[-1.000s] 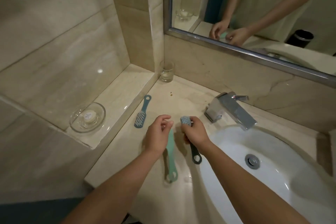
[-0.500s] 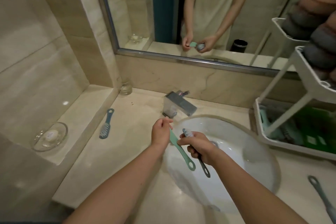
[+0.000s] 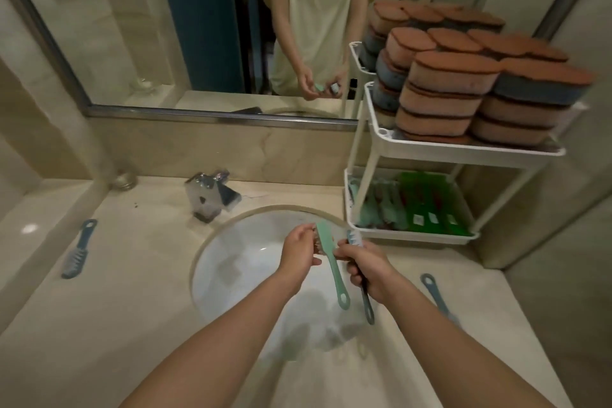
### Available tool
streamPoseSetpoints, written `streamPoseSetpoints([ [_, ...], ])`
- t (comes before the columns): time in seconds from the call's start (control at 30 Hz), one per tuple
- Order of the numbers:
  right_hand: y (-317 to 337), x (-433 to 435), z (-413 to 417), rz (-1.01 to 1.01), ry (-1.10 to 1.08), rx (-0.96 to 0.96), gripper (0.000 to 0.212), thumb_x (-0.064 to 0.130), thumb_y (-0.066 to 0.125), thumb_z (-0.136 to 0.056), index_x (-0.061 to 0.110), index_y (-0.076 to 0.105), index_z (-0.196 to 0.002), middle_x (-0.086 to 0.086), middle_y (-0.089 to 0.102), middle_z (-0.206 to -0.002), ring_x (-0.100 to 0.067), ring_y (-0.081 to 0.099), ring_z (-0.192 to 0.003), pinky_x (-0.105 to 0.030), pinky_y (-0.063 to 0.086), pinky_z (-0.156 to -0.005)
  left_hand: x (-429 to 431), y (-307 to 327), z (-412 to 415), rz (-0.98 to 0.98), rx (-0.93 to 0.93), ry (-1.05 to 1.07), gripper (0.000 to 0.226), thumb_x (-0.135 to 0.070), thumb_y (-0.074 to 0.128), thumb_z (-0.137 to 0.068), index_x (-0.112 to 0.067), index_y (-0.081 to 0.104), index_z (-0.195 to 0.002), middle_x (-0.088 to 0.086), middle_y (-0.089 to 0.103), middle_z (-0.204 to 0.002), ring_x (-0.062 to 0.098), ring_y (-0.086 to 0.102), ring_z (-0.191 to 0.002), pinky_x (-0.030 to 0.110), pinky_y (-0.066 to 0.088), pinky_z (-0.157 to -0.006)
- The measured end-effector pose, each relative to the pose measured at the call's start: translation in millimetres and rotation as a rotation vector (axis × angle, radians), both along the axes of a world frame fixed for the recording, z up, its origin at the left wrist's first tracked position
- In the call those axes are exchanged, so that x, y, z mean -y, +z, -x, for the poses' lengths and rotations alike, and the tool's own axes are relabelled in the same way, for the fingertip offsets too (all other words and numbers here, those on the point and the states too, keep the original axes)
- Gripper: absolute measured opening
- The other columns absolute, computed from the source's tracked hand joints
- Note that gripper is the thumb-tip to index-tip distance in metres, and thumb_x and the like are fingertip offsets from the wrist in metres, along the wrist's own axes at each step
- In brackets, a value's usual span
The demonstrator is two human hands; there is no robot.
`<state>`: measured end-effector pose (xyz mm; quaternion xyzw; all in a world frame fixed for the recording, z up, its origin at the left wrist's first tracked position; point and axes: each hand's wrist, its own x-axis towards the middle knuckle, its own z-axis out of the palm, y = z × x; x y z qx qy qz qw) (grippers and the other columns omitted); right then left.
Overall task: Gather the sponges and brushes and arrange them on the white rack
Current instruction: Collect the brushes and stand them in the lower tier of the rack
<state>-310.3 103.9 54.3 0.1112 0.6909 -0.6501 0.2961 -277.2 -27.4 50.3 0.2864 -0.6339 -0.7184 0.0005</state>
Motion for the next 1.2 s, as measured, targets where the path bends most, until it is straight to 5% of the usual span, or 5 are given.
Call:
streamPoseSetpoints([
  [0.23, -3, -78, 13, -0.017, -0.123, -0.013, 0.010, 0.010, 0.065, -0.087, 0.008, 0.064, -0.097, -0.008, 0.054, -0.067, -0.009, 0.039, -0.045, -0.021, 0.034, -0.040, -78, 4, 13, -0.070, 0.072, -0.170, 0.027, -0.023, 0.037, -0.100, -0.017, 0.063, -0.098, 0.002, 0.070, -0.077, 0.016, 0.067, -0.067, 0.028, 0.054, -0.060],
  [0.53, 3, -119, 35, 0.046, -0.273, 0.055, 0.012, 0.010, 0.066, -0.088, 0.006, 0.064, -0.099, -0.006, 0.054, -0.062, -0.009, 0.038, -0.045, -0.019, 0.033, -0.036, -128, 7, 22, -0.031, 0.117, -0.399, 0.031, -0.039, 0.042, -0.101, -0.016, 0.057, -0.116, 0.005, 0.072, -0.082, 0.018, 0.068, -0.075, 0.030, 0.055, -0.070],
  [0.8, 12, -120, 62, 0.078, -0.161, -0.003, 0.018, 0.021, 0.066, -0.088, 0.007, 0.064, -0.099, -0.006, 0.061, -0.073, -0.010, 0.045, -0.048, -0.021, 0.037, -0.041, -143, 18, 44, 0.059, 0.055, -0.263, 0.025, -0.020, 0.040, -0.103, -0.018, 0.048, -0.126, 0.000, 0.040, -0.067, 0.009, 0.033, -0.049, 0.019, 0.029, -0.041],
  [0.97, 15, -119, 90, 0.179, -0.259, 0.067, 0.017, 0.018, 0.040, -0.094, 0.007, 0.053, -0.091, -0.012, 0.052, -0.072, -0.021, 0.050, -0.058, -0.031, 0.041, -0.049, -144, 25, 71, 0.113, 0.067, -0.102, 0.027, -0.022, 0.028, -0.103, -0.016, 0.054, -0.099, 0.002, 0.047, -0.074, 0.011, 0.038, -0.060, 0.025, 0.032, -0.054],
  [1.2, 13, -111, 132, 0.213, -0.289, 0.072, 0.010, 0.012, 0.050, -0.098, 0.011, 0.059, -0.096, -0.014, 0.065, -0.099, -0.025, 0.064, -0.088, -0.040, 0.058, -0.079, -140, 26, 109, 0.195, 0.024, 0.041, 0.049, 0.001, 0.037, -0.098, -0.016, 0.035, -0.144, 0.005, 0.051, -0.112, 0.021, 0.058, -0.096, 0.025, 0.047, -0.075],
])
